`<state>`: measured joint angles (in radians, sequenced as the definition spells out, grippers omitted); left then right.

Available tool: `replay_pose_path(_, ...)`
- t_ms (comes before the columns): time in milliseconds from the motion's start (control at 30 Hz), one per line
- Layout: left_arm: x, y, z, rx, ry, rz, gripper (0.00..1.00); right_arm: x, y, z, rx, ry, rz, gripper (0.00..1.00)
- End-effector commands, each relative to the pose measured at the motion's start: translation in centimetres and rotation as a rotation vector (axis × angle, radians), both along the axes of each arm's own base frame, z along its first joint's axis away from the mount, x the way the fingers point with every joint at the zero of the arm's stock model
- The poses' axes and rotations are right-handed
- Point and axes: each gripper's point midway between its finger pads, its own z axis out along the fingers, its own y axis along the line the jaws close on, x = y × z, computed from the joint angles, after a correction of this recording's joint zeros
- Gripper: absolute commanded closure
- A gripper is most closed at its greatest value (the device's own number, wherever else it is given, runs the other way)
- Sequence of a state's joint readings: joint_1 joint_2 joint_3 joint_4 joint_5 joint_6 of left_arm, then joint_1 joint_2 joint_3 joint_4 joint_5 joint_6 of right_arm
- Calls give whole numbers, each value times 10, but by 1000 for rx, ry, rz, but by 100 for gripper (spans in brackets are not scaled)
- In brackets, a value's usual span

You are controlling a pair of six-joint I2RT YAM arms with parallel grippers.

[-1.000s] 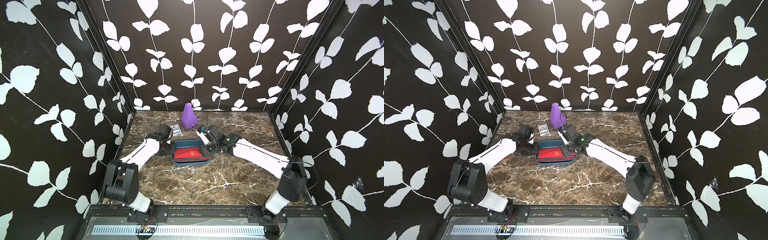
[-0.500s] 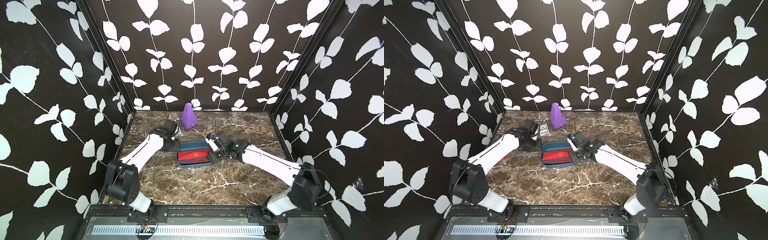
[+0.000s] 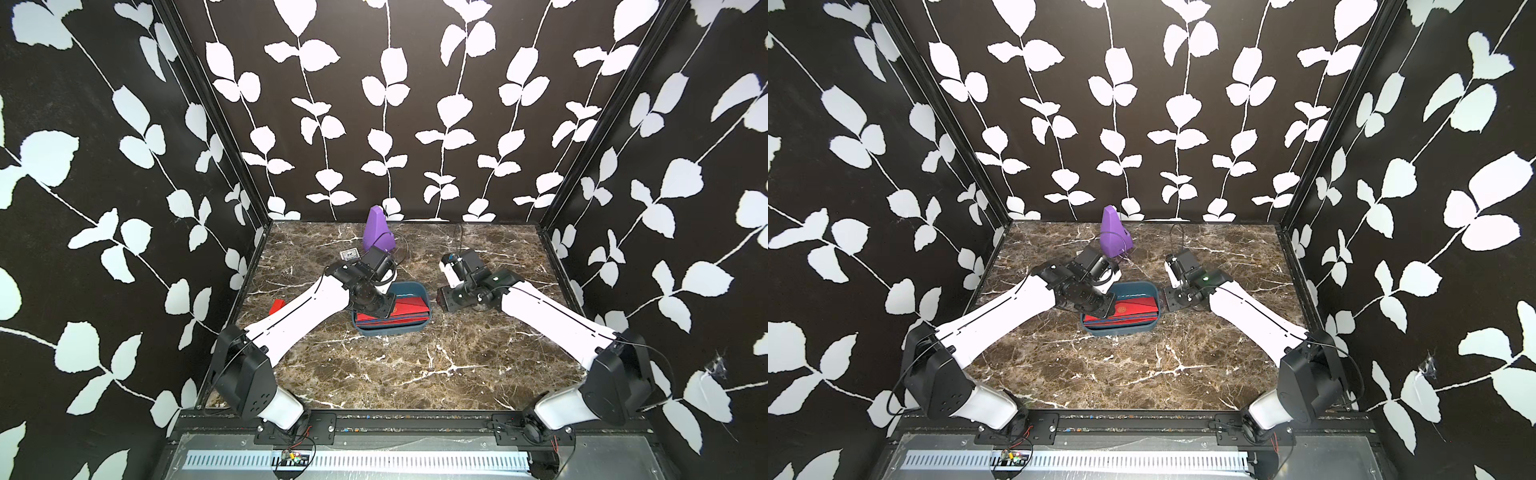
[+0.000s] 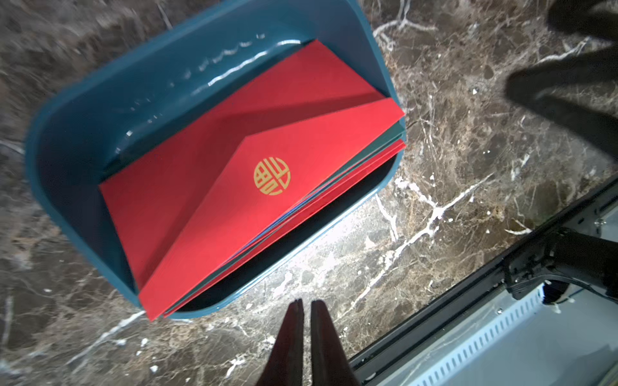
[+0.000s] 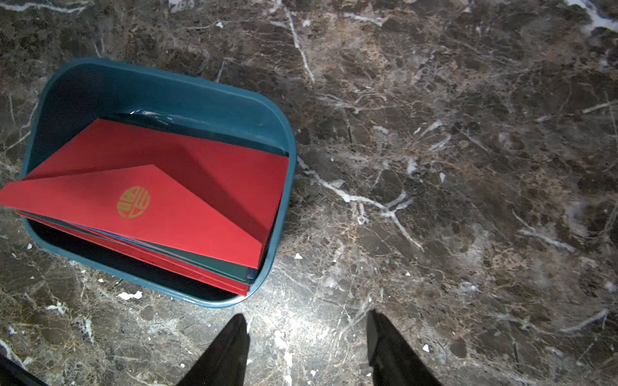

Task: Put the sealed envelopes into the storage box
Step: Place the storage box at the center of the board, then adjust the envelope in the storage box.

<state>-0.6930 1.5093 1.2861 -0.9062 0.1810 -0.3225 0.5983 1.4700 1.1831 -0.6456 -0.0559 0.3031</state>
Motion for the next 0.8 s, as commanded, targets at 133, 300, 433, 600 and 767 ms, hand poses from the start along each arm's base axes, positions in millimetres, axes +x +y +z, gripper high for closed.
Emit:
replay_pose_path(133,-3,2,-31,56,79,-24,91,-8,-3,-1,5,12,15,43)
replay_pose_path(300,3,13,-44,147,83,-26,92,-9,-3,-2,8,16,16,43)
replay_pose_path(433,11,27,-49,178,92,2,92,-9,-2,-3,13,23,17,43)
replay_pose_path(600,17,38,-50,184,102,12,92,-11,2,-4,29,32,21,44)
replay_pose_path(767,21,49,-61,197,136,23,93,-10,4,-4,42,35,22,45)
